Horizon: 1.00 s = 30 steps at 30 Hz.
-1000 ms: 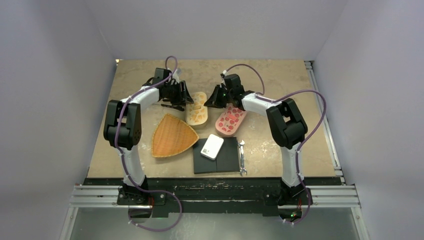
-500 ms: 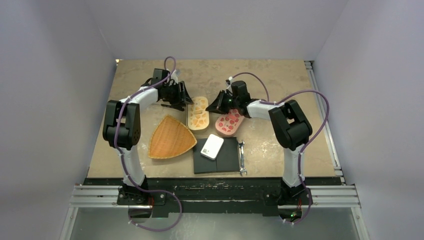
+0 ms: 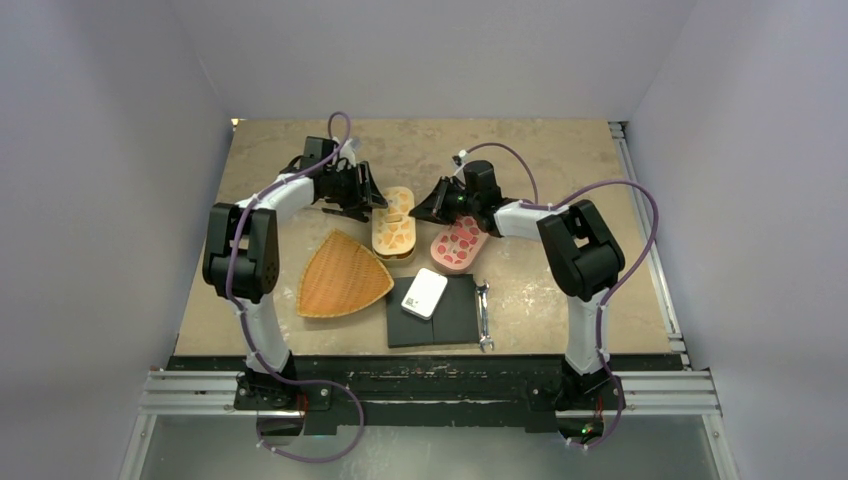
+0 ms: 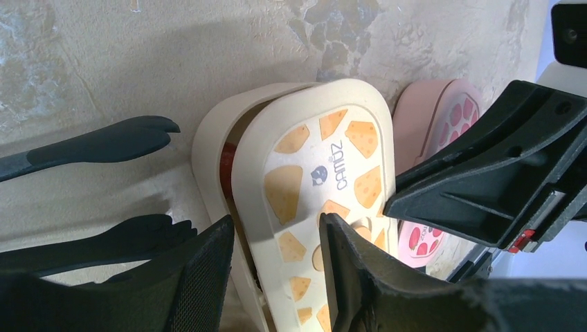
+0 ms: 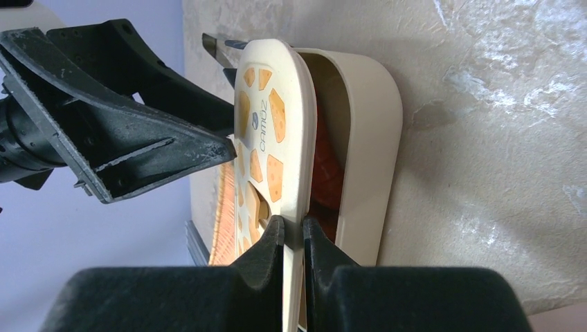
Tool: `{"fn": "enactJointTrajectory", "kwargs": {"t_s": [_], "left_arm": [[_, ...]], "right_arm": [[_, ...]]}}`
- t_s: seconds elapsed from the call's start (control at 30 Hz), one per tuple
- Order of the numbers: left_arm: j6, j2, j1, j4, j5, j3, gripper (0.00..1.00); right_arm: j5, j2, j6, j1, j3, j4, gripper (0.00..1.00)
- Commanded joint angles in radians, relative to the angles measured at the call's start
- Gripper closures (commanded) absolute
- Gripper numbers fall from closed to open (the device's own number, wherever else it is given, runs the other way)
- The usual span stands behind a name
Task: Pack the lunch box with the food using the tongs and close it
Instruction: Close the box lid on the packing box.
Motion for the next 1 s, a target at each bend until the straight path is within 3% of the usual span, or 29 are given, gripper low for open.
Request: {"fn": "enactJointTrajectory", "kwargs": {"t_s": [0.0, 0.97], "left_arm": [[0.003, -0.052, 0.013, 0.025, 0.026, -0.005, 0.52], [-0.002, -0.053, 0.016, 0.03, 0.017, -0.008, 0.52]], "right_arm": [[0.031, -0.048, 0.001, -0.003, 0.008, 0.041, 1.0], [0.057, -0.016, -0.003, 0.015, 0.002, 0.029, 1.0]]}}
